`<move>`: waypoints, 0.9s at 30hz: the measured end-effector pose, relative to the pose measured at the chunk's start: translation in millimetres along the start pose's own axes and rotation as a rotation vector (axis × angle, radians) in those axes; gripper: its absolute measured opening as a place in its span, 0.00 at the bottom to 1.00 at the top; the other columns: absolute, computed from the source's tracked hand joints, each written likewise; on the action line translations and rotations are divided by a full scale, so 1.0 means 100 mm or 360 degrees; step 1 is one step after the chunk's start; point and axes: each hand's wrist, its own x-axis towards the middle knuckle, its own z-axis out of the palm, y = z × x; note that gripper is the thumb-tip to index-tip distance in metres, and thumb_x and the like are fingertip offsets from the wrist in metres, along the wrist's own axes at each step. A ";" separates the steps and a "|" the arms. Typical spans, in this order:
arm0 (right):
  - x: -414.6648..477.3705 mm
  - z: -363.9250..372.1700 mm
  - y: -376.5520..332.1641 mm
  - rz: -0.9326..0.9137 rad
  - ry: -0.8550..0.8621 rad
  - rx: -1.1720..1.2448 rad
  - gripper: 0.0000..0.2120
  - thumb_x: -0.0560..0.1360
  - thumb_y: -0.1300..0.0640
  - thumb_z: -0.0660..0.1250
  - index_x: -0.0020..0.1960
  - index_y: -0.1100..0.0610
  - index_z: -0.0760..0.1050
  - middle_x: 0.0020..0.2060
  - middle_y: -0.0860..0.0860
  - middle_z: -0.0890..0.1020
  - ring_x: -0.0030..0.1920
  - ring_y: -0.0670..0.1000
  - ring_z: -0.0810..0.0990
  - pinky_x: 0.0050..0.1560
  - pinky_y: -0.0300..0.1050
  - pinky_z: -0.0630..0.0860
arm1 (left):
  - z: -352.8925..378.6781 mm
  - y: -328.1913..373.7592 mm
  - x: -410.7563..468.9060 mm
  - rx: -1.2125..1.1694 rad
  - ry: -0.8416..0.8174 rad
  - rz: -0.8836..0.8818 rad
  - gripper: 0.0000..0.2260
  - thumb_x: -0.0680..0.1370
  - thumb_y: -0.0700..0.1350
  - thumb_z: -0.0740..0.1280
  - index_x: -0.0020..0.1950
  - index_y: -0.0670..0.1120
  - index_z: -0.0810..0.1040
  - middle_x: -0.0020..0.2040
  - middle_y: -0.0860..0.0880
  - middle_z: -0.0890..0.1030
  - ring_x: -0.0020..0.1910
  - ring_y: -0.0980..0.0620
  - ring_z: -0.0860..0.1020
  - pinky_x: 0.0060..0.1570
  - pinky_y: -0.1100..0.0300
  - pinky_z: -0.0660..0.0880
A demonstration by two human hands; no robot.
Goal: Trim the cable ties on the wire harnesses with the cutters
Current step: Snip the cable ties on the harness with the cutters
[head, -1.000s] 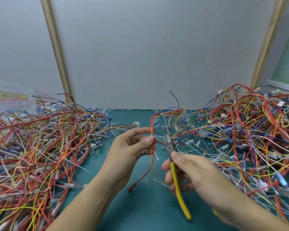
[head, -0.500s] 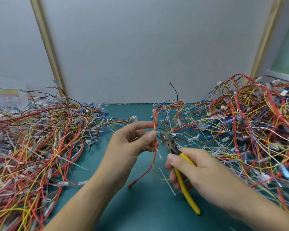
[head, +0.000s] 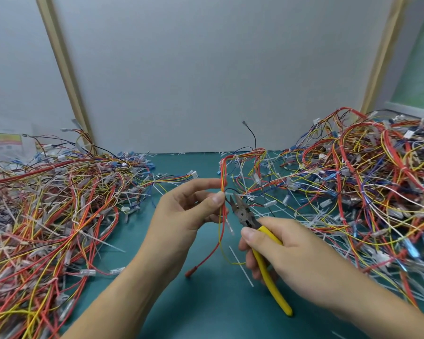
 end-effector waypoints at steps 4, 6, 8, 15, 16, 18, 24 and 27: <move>0.00 0.00 -0.01 -0.0018 0.0006 -0.0039 0.16 0.79 0.45 0.61 0.44 0.56 0.78 0.36 0.49 0.85 0.36 0.48 0.84 0.35 0.35 0.77 | 0.00 -0.01 0.01 0.0042 -0.0014 0.0014 0.10 0.70 0.44 0.75 0.51 0.47 0.85 0.38 0.45 0.82 0.39 0.50 0.79 0.40 0.62 0.77; -0.01 0.00 -0.02 -0.0031 0.0014 -0.0051 0.15 0.79 0.45 0.62 0.43 0.56 0.78 0.36 0.50 0.85 0.35 0.48 0.84 0.34 0.35 0.77 | 0.00 -0.01 0.01 0.0059 -0.0013 0.0011 0.10 0.71 0.44 0.76 0.51 0.47 0.85 0.38 0.45 0.82 0.39 0.49 0.80 0.41 0.61 0.77; -0.01 0.00 -0.02 -0.0042 0.0020 -0.0064 0.15 0.79 0.46 0.62 0.43 0.56 0.77 0.36 0.51 0.84 0.34 0.47 0.84 0.33 0.34 0.76 | 0.00 -0.02 0.01 0.0070 -0.0010 0.0009 0.10 0.71 0.44 0.75 0.52 0.47 0.85 0.38 0.44 0.82 0.40 0.49 0.80 0.41 0.61 0.77; -0.01 -0.01 0.00 -0.0058 0.0021 -0.0133 0.16 0.79 0.45 0.63 0.43 0.57 0.76 0.36 0.52 0.84 0.33 0.48 0.83 0.36 0.40 0.79 | 0.00 -0.03 0.00 0.0104 -0.0013 0.0022 0.11 0.70 0.44 0.74 0.52 0.47 0.85 0.37 0.46 0.82 0.39 0.49 0.80 0.40 0.62 0.77; -0.01 -0.01 0.00 -0.0059 0.0014 -0.0143 0.16 0.78 0.45 0.63 0.43 0.57 0.76 0.36 0.52 0.84 0.34 0.48 0.83 0.37 0.42 0.80 | 0.00 -0.03 0.00 0.0116 -0.0010 0.0025 0.10 0.70 0.45 0.74 0.52 0.47 0.85 0.37 0.46 0.82 0.39 0.49 0.80 0.40 0.63 0.77; 0.00 -0.01 0.01 -0.0057 -0.0004 -0.0145 0.16 0.79 0.44 0.63 0.43 0.57 0.76 0.35 0.51 0.84 0.33 0.47 0.83 0.39 0.45 0.80 | -0.01 -0.03 0.00 0.0147 -0.0010 0.0035 0.10 0.71 0.45 0.75 0.52 0.48 0.85 0.37 0.47 0.82 0.40 0.50 0.80 0.40 0.63 0.76; 0.00 -0.03 0.01 -0.0043 -0.0022 -0.0083 0.15 0.80 0.47 0.63 0.43 0.57 0.76 0.36 0.53 0.84 0.36 0.52 0.84 0.42 0.54 0.81 | -0.01 -0.02 0.00 0.0190 -0.0028 0.0066 0.10 0.71 0.45 0.74 0.51 0.49 0.86 0.36 0.48 0.82 0.39 0.51 0.80 0.40 0.63 0.76; 0.00 -0.02 0.00 -0.0028 -0.0019 -0.0088 0.15 0.79 0.46 0.63 0.43 0.57 0.77 0.36 0.53 0.84 0.36 0.52 0.84 0.43 0.55 0.82 | -0.01 -0.02 0.00 0.0207 -0.0042 0.0073 0.11 0.70 0.47 0.75 0.52 0.49 0.86 0.36 0.48 0.82 0.39 0.51 0.80 0.40 0.63 0.76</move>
